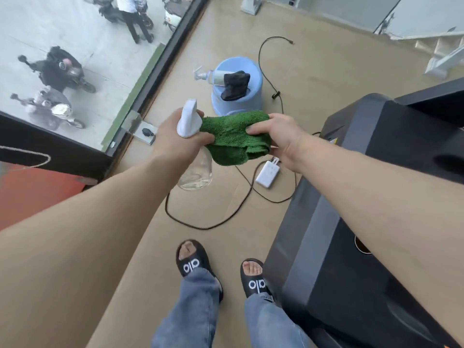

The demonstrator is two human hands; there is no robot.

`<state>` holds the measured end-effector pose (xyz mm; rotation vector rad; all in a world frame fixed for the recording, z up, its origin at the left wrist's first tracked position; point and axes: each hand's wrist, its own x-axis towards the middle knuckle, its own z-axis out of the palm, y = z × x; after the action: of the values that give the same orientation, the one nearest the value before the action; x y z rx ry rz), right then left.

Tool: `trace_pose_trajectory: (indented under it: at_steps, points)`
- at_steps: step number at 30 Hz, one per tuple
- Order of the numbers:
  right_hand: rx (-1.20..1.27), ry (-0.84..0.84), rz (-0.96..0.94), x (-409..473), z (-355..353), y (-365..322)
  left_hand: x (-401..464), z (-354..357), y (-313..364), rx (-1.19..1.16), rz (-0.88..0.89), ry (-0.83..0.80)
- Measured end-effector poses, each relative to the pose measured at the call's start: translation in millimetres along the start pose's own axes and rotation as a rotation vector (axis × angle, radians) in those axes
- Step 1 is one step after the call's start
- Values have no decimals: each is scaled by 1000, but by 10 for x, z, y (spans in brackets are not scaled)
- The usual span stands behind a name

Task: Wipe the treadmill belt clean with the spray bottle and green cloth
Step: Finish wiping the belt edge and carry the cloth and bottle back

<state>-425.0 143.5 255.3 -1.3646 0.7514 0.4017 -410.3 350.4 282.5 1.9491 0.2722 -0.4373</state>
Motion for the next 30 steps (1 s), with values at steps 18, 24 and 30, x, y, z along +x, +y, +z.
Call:
trace_pose_trajectory:
  at_steps: [18, 24, 30]
  points:
    - [258, 382, -7, 3080, 46, -746, 3709, 712, 350, 106, 211, -277]
    - [190, 420, -77, 4214, -31, -702, 4777, 1292, 206, 45, 324, -198]
    - [53, 500, -124, 5095, -96, -344, 5515, 1752, -245, -13, 464, -107]
